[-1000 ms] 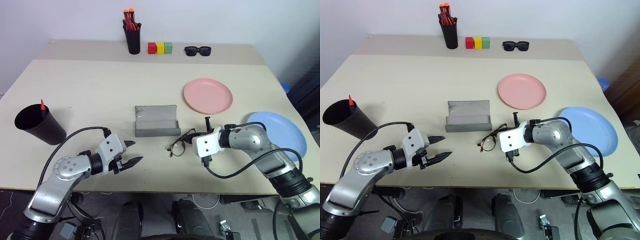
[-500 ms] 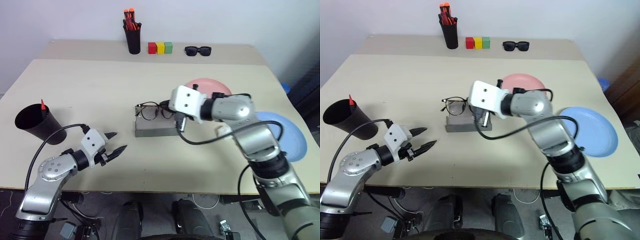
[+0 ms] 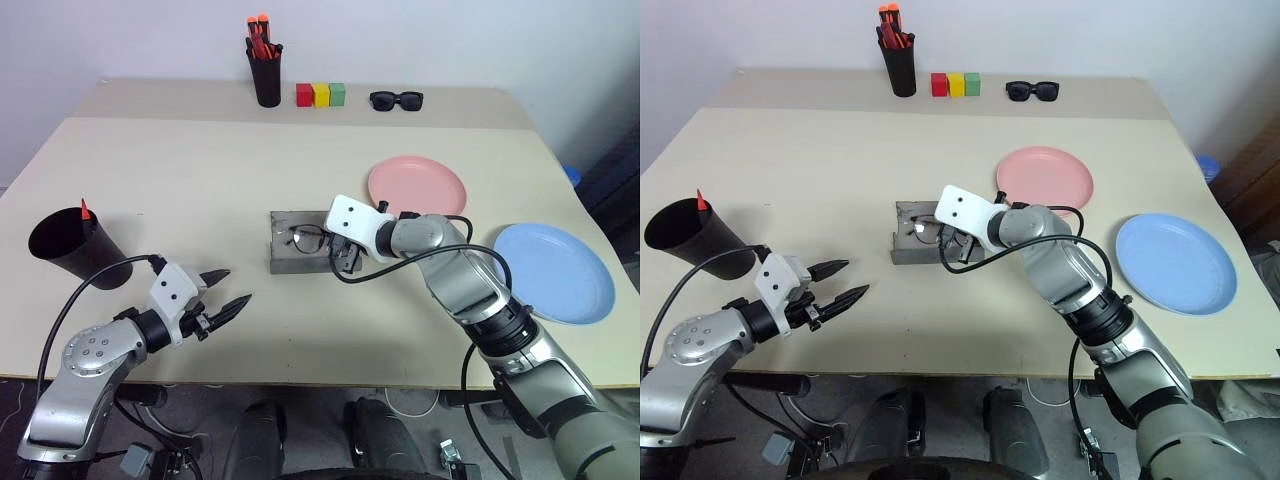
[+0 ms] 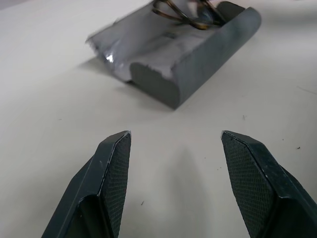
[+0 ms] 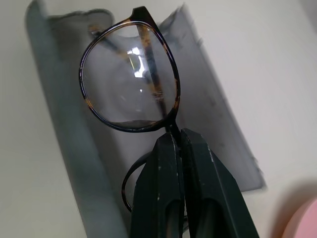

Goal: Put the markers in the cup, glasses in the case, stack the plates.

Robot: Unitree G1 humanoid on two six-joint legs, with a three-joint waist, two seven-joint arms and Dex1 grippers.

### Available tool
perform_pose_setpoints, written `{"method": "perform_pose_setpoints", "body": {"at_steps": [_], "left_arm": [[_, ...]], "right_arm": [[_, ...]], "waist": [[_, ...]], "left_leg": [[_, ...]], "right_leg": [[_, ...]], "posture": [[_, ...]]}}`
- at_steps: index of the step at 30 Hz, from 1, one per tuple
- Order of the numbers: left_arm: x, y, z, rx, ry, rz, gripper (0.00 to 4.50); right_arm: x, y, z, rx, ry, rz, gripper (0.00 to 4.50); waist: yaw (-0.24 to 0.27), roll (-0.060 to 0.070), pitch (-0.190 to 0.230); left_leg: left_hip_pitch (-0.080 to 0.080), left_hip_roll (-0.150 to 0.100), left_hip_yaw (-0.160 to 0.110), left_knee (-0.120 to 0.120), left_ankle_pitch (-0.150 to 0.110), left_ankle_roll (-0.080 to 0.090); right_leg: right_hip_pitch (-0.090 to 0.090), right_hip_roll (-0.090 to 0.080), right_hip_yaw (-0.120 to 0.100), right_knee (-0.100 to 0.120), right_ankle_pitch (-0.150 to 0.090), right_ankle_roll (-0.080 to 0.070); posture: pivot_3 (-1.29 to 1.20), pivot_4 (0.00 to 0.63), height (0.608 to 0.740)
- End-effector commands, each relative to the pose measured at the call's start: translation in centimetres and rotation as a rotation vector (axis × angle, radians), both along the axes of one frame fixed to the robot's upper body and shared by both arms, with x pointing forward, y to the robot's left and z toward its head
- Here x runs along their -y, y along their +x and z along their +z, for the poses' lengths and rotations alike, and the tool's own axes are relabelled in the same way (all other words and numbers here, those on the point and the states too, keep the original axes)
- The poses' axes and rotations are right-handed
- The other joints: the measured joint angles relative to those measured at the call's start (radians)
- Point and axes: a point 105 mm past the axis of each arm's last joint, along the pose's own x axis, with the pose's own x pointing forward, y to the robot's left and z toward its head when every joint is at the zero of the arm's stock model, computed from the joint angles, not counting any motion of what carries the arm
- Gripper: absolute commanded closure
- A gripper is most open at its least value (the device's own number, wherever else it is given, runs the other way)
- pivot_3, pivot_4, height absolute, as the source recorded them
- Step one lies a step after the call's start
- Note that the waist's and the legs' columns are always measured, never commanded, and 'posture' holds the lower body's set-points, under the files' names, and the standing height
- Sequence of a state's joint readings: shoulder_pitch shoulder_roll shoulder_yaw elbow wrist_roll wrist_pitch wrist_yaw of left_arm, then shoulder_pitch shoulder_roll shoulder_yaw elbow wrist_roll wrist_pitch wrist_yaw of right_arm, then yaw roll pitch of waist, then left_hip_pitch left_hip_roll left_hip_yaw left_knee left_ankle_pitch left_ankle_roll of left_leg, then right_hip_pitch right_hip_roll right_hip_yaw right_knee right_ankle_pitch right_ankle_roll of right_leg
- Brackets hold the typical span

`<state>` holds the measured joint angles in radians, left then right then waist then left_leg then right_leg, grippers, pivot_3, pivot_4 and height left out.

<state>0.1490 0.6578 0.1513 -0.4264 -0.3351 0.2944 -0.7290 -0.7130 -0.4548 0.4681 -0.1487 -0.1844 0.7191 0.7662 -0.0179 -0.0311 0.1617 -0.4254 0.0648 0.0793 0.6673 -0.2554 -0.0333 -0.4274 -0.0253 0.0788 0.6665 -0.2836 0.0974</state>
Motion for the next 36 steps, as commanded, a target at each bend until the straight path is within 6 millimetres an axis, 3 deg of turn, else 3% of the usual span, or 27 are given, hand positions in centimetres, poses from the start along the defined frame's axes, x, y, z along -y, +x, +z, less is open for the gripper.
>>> {"method": "perform_pose_setpoints", "body": {"at_steps": [1, 2, 5, 11, 16, 26, 31, 34, 36], "left_arm": [[0.3, 0.0, 1.2, 0.053, 0.008, -0.009, 1.55], [0.3, 0.1, 1.2, 0.052, 0.007, -0.009, 1.55], [0.3, 0.2, 1.2, 0.050, 0.005, -0.008, 1.55], [0.4, 0.6, 1.5, 0.047, 0.002, -0.005, 1.55], [0.5, 1.4, 1.9, 0.053, -0.015, 0.009, 1.55], [0.8, 1.5, 1.8, 0.051, -0.007, -0.002, 1.55], [0.4, 2.0, 3.0, 0.060, -0.072, 0.041, 1.55], [0.8, 3.7, 4.4, 0.052, -0.124, 0.064, 2.41], [1.5, 4.8, 5.1, 0.046, -0.115, 0.056, 3.40]], "right_arm": [[-0.1, -0.1, 0.5, 0.033, -0.012, 0.011, 4.48], [-0.1, -0.1, 0.5, 0.031, -0.010, 0.009, 4.48], [-0.2, 0.0, 0.6, 0.026, 0.014, -0.001, 3.66], [-0.5, -0.2, 2.0, 0.069, 0.041, 0.023, 0.83], [-0.2, -0.1, 3.4, 0.116, 0.062, 0.030, 0.83], [-1.3, -0.3, 1.7, 0.124, 0.047, 0.067, 0.83], [-1.9, -0.2, 2.4, 0.151, 0.074, 0.078, 0.83], [-1.4, -1.1, 3.8, 0.186, 0.125, 0.128, 0.80], [-0.9, -1.9, 4.2, 0.196, 0.147, 0.161, 0.80]], "waist": [[0.000, 0.000, 0.000], [0.000, 0.000, 0.000], [0.000, 0.000, 0.000], [0.000, 0.000, 0.000], [0.001, 0.000, 0.000], [-0.002, 0.000, 0.000], [-0.001, 0.000, 0.000], [0.009, -0.001, 0.000], [0.011, -0.001, 0.000]], "left_leg": [[0.000, 0.000, 0.000, 0.000, 0.000, 0.000], [0.000, 0.000, 0.000, 0.000, 0.000, 0.000], [0.000, 0.000, 0.000, 0.000, 0.000, 0.000], [0.000, 0.000, 0.000, 0.000, 0.000, 0.000], [0.000, 0.000, 0.000, 0.000, 0.000, 0.000], [0.000, 0.000, 0.000, 0.000, 0.000, 0.000], [0.000, 0.000, 0.000, 0.000, 0.000, 0.000], [0.000, 0.000, -0.001, 0.000, 0.000, 0.000], [0.000, -0.001, -0.002, 0.000, 0.000, 0.000]], "right_leg": [[0.000, 0.000, 0.000, 0.000, 0.000, 0.000], [0.000, 0.000, 0.000, 0.000, 0.000, 0.000], [0.000, 0.000, 0.000, 0.000, 0.000, 0.000], [0.000, 0.000, 0.000, 0.000, 0.000, 0.000], [0.000, 0.000, 0.000, 0.000, 0.000, 0.000], [0.000, 0.000, 0.000, 0.000, 0.000, 0.000], [0.000, 0.000, 0.000, 0.000, 0.000, 0.000], [0.000, 0.000, 0.000, 0.000, 0.001, 0.001], [0.001, 0.000, -0.001, -0.001, 0.001, 0.002]], "posture": [[0.00, 0.150, 0.722], [0.00, 0.150, 0.722], [0.00, 0.150, 0.722], [0.00, 0.150, 0.722], [0.00, 0.150, 0.722], [0.00, 0.150, 0.722], [0.00, 0.150, 0.722], [0.00, 0.150, 0.722], [0.00, 0.150, 0.722]]}}
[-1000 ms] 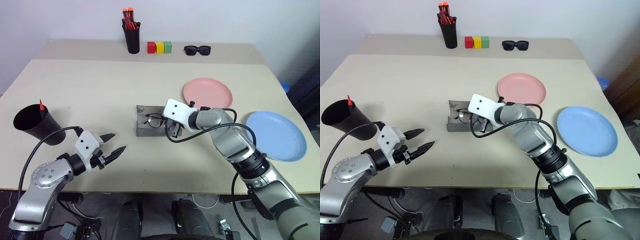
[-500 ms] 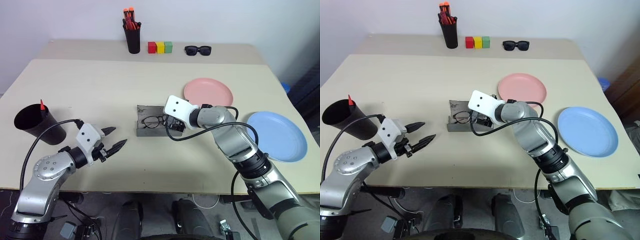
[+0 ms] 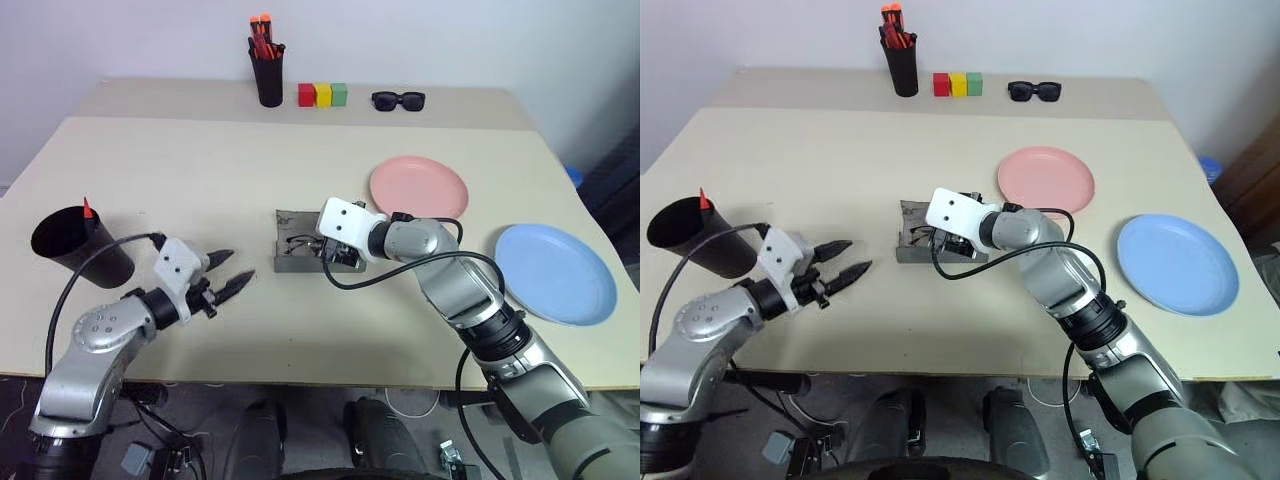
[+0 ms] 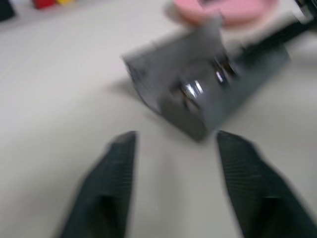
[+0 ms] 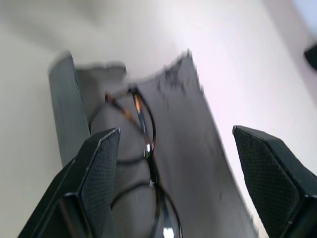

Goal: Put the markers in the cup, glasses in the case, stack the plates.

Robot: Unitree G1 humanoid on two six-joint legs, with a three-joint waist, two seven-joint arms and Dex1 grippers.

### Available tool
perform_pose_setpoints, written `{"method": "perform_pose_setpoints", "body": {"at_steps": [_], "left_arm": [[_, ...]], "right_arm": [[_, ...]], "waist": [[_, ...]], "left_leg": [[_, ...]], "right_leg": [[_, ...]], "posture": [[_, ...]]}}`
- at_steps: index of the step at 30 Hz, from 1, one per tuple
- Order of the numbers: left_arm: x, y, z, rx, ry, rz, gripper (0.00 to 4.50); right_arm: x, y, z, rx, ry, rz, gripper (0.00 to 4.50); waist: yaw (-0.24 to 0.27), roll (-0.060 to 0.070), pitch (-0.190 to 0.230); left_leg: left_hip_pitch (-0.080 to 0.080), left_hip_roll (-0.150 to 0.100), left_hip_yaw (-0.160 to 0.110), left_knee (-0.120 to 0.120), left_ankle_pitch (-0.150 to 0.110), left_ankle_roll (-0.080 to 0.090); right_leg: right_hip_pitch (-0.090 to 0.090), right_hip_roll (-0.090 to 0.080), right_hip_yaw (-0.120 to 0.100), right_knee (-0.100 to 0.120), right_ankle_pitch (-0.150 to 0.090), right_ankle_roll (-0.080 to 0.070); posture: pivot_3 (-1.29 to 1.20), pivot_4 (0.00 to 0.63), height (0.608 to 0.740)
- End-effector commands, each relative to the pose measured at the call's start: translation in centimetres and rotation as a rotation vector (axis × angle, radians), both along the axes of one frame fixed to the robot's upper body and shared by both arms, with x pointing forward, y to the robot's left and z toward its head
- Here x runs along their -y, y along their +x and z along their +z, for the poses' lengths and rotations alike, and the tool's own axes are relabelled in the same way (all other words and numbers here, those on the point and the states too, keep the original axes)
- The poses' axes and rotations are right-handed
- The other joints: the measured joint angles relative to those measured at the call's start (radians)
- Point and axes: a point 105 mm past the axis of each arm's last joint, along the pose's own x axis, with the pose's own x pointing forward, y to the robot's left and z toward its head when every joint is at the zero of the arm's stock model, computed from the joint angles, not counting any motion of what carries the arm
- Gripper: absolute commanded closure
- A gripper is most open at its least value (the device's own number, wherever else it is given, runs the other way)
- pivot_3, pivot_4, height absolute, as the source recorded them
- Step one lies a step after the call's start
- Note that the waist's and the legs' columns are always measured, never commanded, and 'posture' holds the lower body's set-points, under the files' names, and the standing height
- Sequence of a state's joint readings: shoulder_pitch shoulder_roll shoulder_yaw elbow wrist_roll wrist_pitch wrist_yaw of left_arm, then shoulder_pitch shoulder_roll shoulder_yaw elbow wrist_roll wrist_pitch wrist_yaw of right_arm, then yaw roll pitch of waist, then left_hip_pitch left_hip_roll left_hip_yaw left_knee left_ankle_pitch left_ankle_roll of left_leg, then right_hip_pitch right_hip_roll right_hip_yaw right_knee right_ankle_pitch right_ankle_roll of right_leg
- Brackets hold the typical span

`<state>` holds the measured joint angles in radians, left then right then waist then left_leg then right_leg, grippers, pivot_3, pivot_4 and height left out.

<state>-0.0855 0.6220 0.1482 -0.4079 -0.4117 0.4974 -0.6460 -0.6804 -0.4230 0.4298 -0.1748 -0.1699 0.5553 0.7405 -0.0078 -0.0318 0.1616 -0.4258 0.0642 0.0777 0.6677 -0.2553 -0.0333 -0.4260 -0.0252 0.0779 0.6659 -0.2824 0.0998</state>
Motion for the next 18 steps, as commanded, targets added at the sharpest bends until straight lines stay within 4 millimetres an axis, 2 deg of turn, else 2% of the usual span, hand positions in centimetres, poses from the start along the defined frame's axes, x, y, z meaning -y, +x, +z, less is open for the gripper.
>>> {"method": "perform_pose_setpoints", "body": {"at_steps": [1, 2, 3, 6, 10, 13, 18], "left_arm": [[0.9, 1.7, 1.9, 0.018, 0.005, -0.007, 3.88], [1.7, 2.9, 2.6, 0.024, 0.010, -0.016, 4.35], [2.4, 4.3, 3.2, 0.023, 0.018, -0.018, 4.44], [4.0, 7.8, 4.2, -0.020, 0.033, 0.000, 4.44], [5.6, 12.5, 6.0, -0.105, -0.039, 0.016, 4.44], [7.0, 14.5, 6.1, -0.150, -0.023, -0.034, 4.44], [8.9, 15.6, 4.0, -0.234, 0.085, -0.124, 4.44]], "right_arm": [[1.0, -1.5, 2.6, 0.079, 0.067, 0.066, 0.80], [1.8, -2.2, 2.6, 0.075, 0.083, 0.081, 0.80], [2.6, -2.9, 2.6, 0.067, 0.099, 0.090, 0.80], [4.6, -4.4, 2.0, 0.056, 0.127, 0.084, 0.80], [7.3, -6.4, 1.0, -0.052, 0.270, -0.002, 0.80], [8.8, -7.8, 0.0, -0.129, 0.360, -0.081, 0.80], [9.6, -9.3, -1.1, -0.180, 0.439, -0.176, 0.80]], "waist": [[0.001, 0.000, 0.000], [0.000, -0.001, 0.000], [0.006, -0.001, 0.000], [0.016, -0.001, 0.000], [0.011, -0.001, 0.000], [0.009, -0.001, 0.000], [-0.004, -0.001, 0.000]], "left_leg": [[0.000, 0.000, 0.000, 0.000, 0.000, 0.000], [0.000, -0.001, -0.001, 0.000, 0.000, 0.000], [0.000, -0.001, -0.001, 0.000, 0.000, 0.000], [0.000, -0.001, -0.002, 0.000, 0.000, 0.000], [0.000, -0.002, -0.002, 0.000, 0.000, 0.000], [0.000, -0.001, -0.003, 0.000, 0.000, 0.000], [0.000, 0.000, -0.003, -0.001, 0.000, 0.000]], "right_leg": [[0.000, 0.000, 0.000, 0.000, 0.000, 0.000], [0.001, 0.000, 0.000, -0.001, 0.000, 0.001], [0.001, 0.000, 0.000, -0.001, 0.000, 0.001], [0.002, 0.001, -0.001, -0.001, 0.000, 0.001], [0.002, 0.002, -0.001, -0.001, 0.000, 0.001], [0.001, 0.004, 0.000, -0.001, 0.000, 0.001], [0.001, 0.005, 0.001, -0.001, 0.000, 0.001]], "posture": [[0.00, 0.150, 0.722], [0.00, 0.150, 0.722], [0.00, 0.150, 0.722], [0.00, 0.150, 0.722], [0.00, 0.150, 0.722], [0.00, 0.150, 0.722], [0.00, 0.150, 0.722]]}}
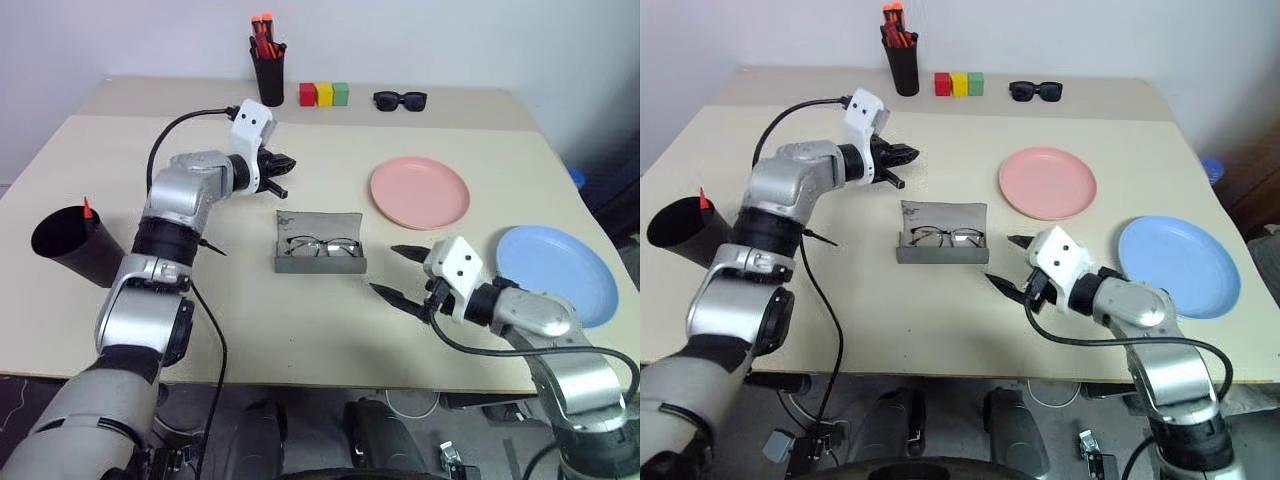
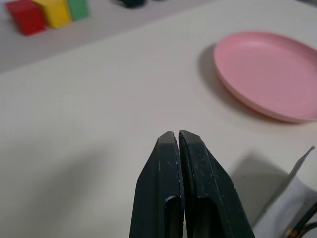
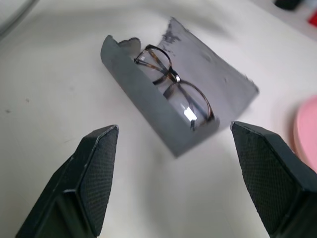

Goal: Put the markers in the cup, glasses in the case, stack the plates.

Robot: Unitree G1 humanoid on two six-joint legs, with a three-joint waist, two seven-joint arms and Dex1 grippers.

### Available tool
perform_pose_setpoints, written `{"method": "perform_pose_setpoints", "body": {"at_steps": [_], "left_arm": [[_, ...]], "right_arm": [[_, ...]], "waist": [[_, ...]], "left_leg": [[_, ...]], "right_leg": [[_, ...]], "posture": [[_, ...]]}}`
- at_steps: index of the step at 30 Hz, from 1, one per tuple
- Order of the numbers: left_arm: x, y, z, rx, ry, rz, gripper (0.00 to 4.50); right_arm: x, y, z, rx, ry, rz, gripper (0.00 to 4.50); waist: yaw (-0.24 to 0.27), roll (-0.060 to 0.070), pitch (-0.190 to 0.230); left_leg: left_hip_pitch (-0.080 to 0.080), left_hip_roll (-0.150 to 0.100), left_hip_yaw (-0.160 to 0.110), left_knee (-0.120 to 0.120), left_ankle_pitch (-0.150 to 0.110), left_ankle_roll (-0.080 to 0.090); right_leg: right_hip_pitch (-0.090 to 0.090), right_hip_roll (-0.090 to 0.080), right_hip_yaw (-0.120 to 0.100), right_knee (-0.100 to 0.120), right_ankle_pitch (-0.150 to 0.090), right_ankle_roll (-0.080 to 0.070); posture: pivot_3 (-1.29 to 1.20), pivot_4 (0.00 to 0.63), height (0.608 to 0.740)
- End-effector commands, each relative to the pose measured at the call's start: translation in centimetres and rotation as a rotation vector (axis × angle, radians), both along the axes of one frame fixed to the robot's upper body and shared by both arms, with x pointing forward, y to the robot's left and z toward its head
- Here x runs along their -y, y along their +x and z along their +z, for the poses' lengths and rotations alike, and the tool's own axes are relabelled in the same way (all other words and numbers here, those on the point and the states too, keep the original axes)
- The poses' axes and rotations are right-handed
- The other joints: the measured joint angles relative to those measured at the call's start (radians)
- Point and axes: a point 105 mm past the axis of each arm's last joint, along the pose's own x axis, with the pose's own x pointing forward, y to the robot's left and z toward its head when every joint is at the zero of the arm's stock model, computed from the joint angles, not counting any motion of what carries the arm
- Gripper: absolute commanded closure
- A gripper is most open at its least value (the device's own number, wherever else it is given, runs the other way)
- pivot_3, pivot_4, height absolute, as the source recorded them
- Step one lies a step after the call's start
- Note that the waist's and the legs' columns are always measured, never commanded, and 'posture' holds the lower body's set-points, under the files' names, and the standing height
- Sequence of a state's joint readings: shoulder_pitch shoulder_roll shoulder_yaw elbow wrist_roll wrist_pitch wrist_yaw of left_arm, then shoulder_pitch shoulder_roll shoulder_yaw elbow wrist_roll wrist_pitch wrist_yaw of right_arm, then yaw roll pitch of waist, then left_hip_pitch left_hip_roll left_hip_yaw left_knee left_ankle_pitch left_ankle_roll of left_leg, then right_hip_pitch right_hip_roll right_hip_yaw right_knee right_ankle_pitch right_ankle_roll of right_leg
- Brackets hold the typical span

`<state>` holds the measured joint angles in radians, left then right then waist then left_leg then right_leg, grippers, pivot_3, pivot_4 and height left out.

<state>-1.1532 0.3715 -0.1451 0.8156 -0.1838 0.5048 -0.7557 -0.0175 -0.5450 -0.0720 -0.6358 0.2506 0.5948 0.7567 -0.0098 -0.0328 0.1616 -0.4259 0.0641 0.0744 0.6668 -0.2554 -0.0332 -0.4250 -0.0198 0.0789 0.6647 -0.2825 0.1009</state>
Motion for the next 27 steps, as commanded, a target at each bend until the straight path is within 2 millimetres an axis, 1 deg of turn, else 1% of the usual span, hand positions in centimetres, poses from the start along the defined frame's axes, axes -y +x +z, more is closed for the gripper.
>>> {"method": "perform_pose_setpoints", "body": {"at_steps": [1, 4, 6, 13, 16, 19, 23, 25, 27], "left_arm": [[1.3, 0.1, -1.1, -0.035, 0.068, -0.091, 4.44], [1.8, -0.6, -2.7, -0.084, 0.127, -0.179, 4.44], [1.8, -1.1, -3.4, -0.100, 0.162, -0.245, 4.44], [1.2, -2.9, -3.2, -0.099, 0.173, -0.424, 4.44], [0.8, -3.9, -3.5, -0.094, 0.193, -0.491, 4.44], [0.4, -5.3, -4.0, -0.082, 0.221, -0.561, 4.44], [0.1, -8.1, -4.3, -0.048, 0.257, -0.651, 4.44], [-0.1, -9.2, -4.7, -0.033, 0.282, -0.667, 4.44], [-0.2, -9.9, -4.8, -0.008, 0.296, -0.677, 4.44]], "right_arm": [[-0.1, -0.8, 1.0, 0.045, 0.044, -0.042, 0.80], [-0.3, -0.8, 1.1, 0.055, 0.068, -0.072, 0.80], [-0.3, -0.8, 1.4, 0.062, 0.084, -0.089, 0.80], [0.0, -0.5, 1.6, 0.066, 0.092, -0.109, 0.80], [0.0, -0.2, 1.7, 0.067, 0.093, -0.106, 0.80], [0.1, 0.3, 1.7, 0.070, 0.086, -0.099, 0.80], [0.2, 1.3, 1.7, 0.073, 0.067, -0.099, 0.80], [0.6, 2.2, 1.2, 0.071, 0.019, -0.126, 0.80], [1.1, 3.1, 0.9, 0.073, -0.018, -0.160, 0.80]], "waist": [[-0.004, 0.000, 0.000], [-0.009, 0.000, 0.000], [-0.008, 0.000, 0.000], [-0.004, 0.000, 0.000], [-0.005, 0.000, 0.000], [-0.005, 0.000, 0.000], [-0.005, 0.000, 0.000], [-0.004, 0.000, 0.000], [-0.002, 0.000, 0.000]], "left_leg": [[0.000, 0.000, 0.000, 0.000, 0.000, 0.000], [0.000, 0.000, 0.000, 0.000, 0.000, 0.000], [0.000, 0.001, 0.000, 0.000, 0.000, 0.000], [-0.001, 0.001, 0.000, 0.000, 0.000, 0.000], [-0.001, 0.001, 0.000, 0.000, 0.000, 0.000], [-0.001, 0.001, 0.000, 0.000, 0.000, 0.000], [-0.001, 0.002, 0.000, 0.000, 0.000, 0.000], [-0.001, 0.002, 0.001, 0.000, 0.000, 0.000], [-0.001, 0.002, 0.001, 0.001, 0.000, 0.000]], "right_leg": [[0.000, 0.000, 0.000, 0.000, 0.000, 0.000], [-0.001, 0.000, 0.001, 0.000, 0.000, 0.000], [-0.001, 0.001, 0.001, 0.000, 0.000, 0.000], [-0.001, 0.001, 0.001, 0.000, 0.000, 0.000], [-0.001, 0.001, 0.001, 0.000, 0.000, 0.000], [-0.001, 0.001, 0.001, 0.000, 0.000, 0.000], [-0.001, 0.001, 0.001, 0.001, 0.000, 0.000], [-0.001, 0.001, 0.001, 0.001, 0.000, 0.000], [-0.001, 0.000, 0.001, 0.001, 0.000, 0.000]], "posture": [[0.00, 0.150, 0.722], [0.00, 0.150, 0.722], [0.00, 0.150, 0.722], [0.00, 0.150, 0.722], [0.00, 0.150, 0.722], [0.00, 0.150, 0.722], [0.00, 0.150, 0.722], [0.00, 0.150, 0.722], [0.00, 0.150, 0.722]]}}
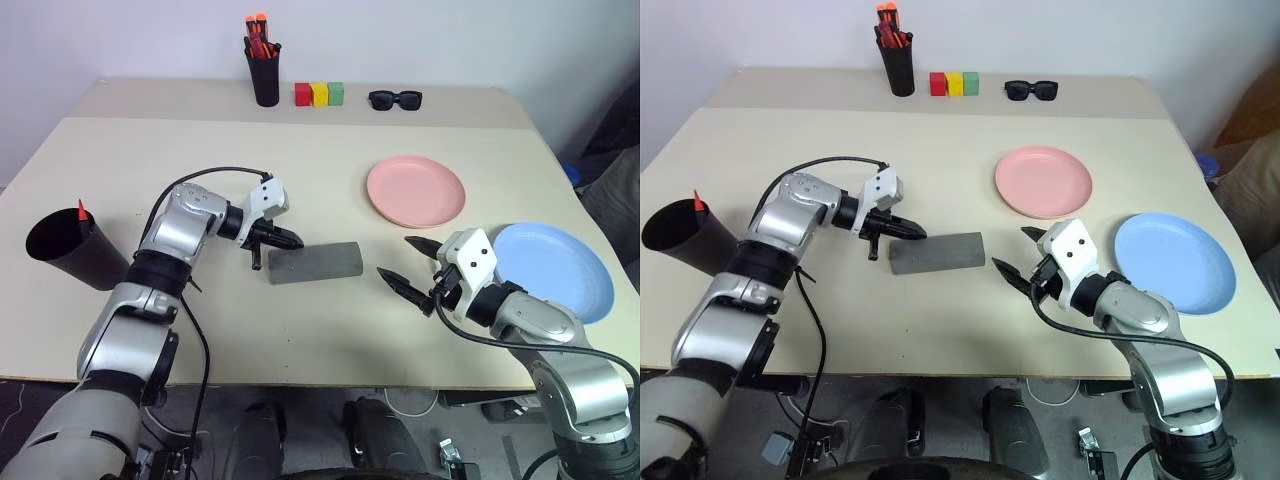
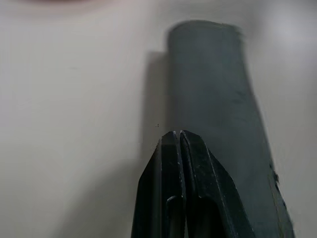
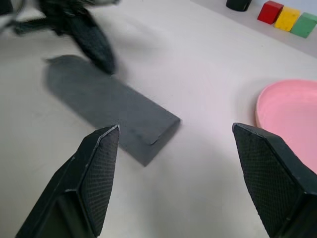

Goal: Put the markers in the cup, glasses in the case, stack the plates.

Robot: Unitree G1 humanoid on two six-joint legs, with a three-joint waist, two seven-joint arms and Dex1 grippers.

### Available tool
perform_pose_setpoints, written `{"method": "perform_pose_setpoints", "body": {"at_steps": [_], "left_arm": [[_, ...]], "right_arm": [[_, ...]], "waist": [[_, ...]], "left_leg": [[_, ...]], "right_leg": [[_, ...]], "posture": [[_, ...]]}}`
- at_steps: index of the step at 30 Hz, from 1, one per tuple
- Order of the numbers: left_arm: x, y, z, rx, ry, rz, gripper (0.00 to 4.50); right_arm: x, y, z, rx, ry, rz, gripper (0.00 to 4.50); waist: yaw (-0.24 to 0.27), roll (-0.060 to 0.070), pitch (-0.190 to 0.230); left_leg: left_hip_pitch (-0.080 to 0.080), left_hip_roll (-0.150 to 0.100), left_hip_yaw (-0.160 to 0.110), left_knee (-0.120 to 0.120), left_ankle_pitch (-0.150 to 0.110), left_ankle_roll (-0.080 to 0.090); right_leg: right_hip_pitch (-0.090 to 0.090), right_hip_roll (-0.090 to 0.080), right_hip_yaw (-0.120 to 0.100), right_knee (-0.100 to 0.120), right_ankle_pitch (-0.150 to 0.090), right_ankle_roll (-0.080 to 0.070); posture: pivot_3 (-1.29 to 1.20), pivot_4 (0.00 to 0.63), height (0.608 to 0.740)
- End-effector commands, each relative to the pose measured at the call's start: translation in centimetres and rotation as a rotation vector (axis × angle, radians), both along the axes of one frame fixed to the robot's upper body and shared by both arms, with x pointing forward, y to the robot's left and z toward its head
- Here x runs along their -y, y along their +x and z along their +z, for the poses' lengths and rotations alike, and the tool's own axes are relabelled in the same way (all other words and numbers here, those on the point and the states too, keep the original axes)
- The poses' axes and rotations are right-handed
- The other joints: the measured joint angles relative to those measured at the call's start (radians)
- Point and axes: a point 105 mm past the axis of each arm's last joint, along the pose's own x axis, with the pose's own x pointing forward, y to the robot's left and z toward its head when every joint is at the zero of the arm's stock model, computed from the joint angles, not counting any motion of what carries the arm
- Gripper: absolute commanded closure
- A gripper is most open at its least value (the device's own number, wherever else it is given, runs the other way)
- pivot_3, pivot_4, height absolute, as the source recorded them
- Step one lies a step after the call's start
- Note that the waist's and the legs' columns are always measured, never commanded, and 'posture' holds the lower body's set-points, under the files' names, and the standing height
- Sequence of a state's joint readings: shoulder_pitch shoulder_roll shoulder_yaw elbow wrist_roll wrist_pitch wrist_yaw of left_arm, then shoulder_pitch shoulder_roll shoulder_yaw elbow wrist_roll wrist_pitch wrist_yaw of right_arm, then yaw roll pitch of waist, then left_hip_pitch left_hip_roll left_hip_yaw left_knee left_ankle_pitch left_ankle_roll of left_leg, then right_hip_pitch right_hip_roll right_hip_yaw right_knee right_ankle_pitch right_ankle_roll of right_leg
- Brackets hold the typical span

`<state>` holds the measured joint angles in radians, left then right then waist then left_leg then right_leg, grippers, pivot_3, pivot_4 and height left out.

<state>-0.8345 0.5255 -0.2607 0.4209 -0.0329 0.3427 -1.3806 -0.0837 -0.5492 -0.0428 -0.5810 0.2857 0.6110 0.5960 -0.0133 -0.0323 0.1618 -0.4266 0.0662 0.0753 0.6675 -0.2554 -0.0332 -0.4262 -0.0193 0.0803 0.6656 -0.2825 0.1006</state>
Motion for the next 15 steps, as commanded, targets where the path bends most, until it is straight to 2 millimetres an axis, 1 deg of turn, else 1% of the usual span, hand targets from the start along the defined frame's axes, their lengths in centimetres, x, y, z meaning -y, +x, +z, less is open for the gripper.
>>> {"method": "perform_pose_setpoints", "body": {"at_steps": [1, 3, 4, 5, 7, 8, 11, 15], "left_arm": [[0.6, -1.4, 1.3, 0.093, -0.025, -0.060, 4.44], [0.8, -1.7, 2.1, 0.140, -0.074, -0.060, 4.44], [0.7, -1.7, 2.9, 0.196, -0.121, -0.028, 4.44], [0.6, -1.7, 3.4, 0.233, -0.150, -0.002, 4.44], [-0.1, -1.9, 3.9, 0.310, -0.185, 0.064, 4.44], [-0.3, -2.1, 3.9, 0.324, -0.189, 0.077, 4.44], [-0.8, -4.1, 4.4, 0.357, -0.266, 0.125, 4.44], [-1.1, -5.8, 4.5, 0.348, -0.315, 0.196, 4.44]], "right_arm": [[1.1, 1.9, 0.2, 0.041, -0.084, -0.080, 0.80], [1.9, 3.3, 0.1, 0.046, -0.128, -0.133, 0.80], [2.3, 4.4, 0.1, 0.057, -0.166, -0.167, 0.80], [2.6, 5.2, 0.2, 0.066, -0.193, -0.187, 0.80], [3.2, 7.1, 0.0, 0.091, -0.279, -0.233, 0.80], [3.4, 7.6, -0.1, 0.097, -0.304, -0.242, 0.80], [3.8, 9.8, -1.3, 0.123, -0.457, -0.235, 0.80], [4.0, 11.6, -2.1, 0.132, -0.521, -0.225, 0.80]], "waist": [[0.001, 0.000, 0.000], [0.001, 0.000, 0.000], [0.001, 0.000, 0.000], [0.000, 0.000, 0.000], [-0.006, 0.001, 0.000], [-0.005, 0.001, 0.000], [-0.009, 0.001, 0.000], [-0.002, 0.002, 0.000]], "left_leg": [[0.000, 0.000, 0.000, 0.000, 0.000, 0.000], [0.000, 0.000, 0.000, 0.001, 0.000, 0.000], [0.000, 0.000, 0.000, 0.001, 0.000, 0.000], [0.000, 0.000, 0.000, 0.001, 0.000, 0.000], [0.000, 0.000, 0.001, 0.001, 0.000, 0.000], [0.001, 0.000, 0.001, 0.001, 0.000, 0.000], [0.001, 0.000, 0.001, 0.000, 0.000, 0.000], [0.001, 0.000, 0.001, 0.000, 0.000, 0.000]], "right_leg": [[0.000, 0.000, 0.000, 0.000, 0.000, 0.000], [0.000, 0.000, 0.000, 0.000, 0.000, 0.000], [0.000, 0.000, 0.000, 0.000, 0.000, 0.000], [0.000, 0.000, 0.000, 0.000, 0.000, 0.000], [0.000, 0.000, 0.000, 0.001, 0.000, 0.000], [0.000, 0.000, 0.001, 0.001, 0.000, 0.000], [-0.001, 0.000, 0.001, 0.001, 0.000, 0.000], [-0.001, 0.000, 0.001, 0.001, 0.000, 0.000]], "posture": [[0.00, 0.150, 0.722], [0.00, 0.150, 0.722], [0.00, 0.150, 0.722], [0.00, 0.150, 0.722], [0.00, 0.150, 0.722], [0.00, 0.150, 0.722], [0.00, 0.150, 0.722], [0.00, 0.150, 0.722]]}}
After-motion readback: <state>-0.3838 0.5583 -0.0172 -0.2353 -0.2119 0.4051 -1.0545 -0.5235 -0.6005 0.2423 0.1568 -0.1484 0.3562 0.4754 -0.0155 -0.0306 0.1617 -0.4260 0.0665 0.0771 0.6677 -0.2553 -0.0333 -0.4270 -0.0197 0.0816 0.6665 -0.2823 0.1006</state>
